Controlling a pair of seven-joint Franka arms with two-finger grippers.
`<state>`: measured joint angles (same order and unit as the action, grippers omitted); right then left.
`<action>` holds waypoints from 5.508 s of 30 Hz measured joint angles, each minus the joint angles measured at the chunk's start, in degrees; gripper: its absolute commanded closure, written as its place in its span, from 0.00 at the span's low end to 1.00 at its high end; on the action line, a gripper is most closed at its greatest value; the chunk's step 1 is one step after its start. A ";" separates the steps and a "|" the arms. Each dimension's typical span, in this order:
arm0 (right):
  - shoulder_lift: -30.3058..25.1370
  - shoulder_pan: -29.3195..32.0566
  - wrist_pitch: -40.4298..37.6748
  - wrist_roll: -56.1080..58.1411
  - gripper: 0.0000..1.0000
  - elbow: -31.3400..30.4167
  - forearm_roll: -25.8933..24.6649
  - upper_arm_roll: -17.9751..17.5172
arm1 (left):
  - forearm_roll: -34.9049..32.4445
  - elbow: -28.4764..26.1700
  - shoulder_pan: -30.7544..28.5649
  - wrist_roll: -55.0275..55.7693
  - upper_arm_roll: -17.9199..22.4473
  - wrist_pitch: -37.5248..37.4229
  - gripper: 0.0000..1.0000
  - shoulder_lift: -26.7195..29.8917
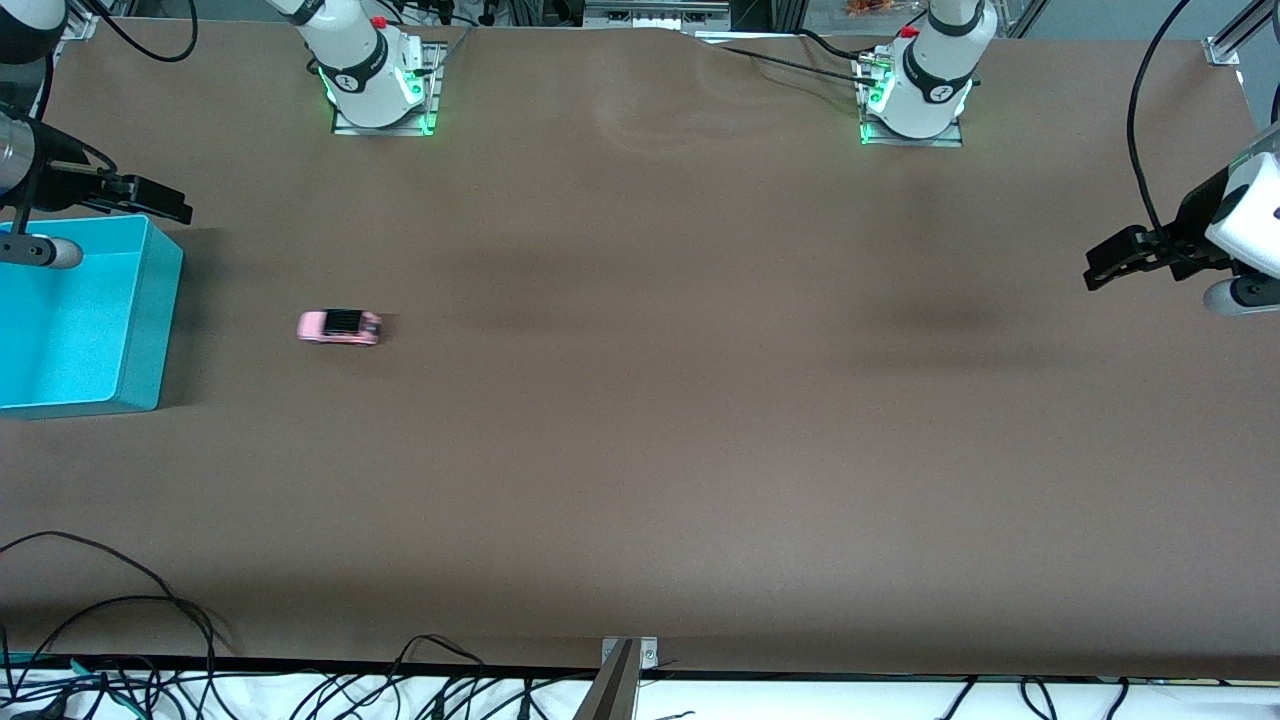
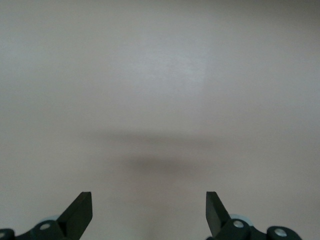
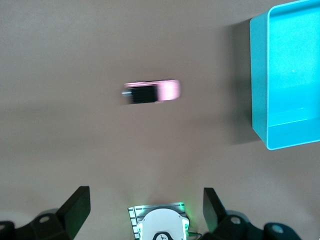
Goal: Wind and store pink jeep toy
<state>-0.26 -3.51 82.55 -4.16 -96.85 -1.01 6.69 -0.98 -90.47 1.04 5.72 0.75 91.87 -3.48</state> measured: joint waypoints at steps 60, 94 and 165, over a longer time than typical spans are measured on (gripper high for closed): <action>9.56 0.64 33.74 -53.70 0.00 -18.67 0.01 17.23 | 0.15 2.32 1.61 -6.58 1.00 0.69 0.00 -0.74; 18.43 0.73 69.51 -68.79 0.00 -37.98 0.02 17.23 | 0.15 3.62 2.25 -6.58 0.49 0.63 0.00 -0.74; 25.27 14.84 49.91 -35.87 0.76 -13.92 2.50 24.45 | 0.15 5.15 2.66 -6.79 -0.63 0.61 0.00 -0.80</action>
<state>25.02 11.34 132.46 -40.03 -110.77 1.50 31.13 -0.83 -85.33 3.70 -1.07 0.13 92.48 -4.27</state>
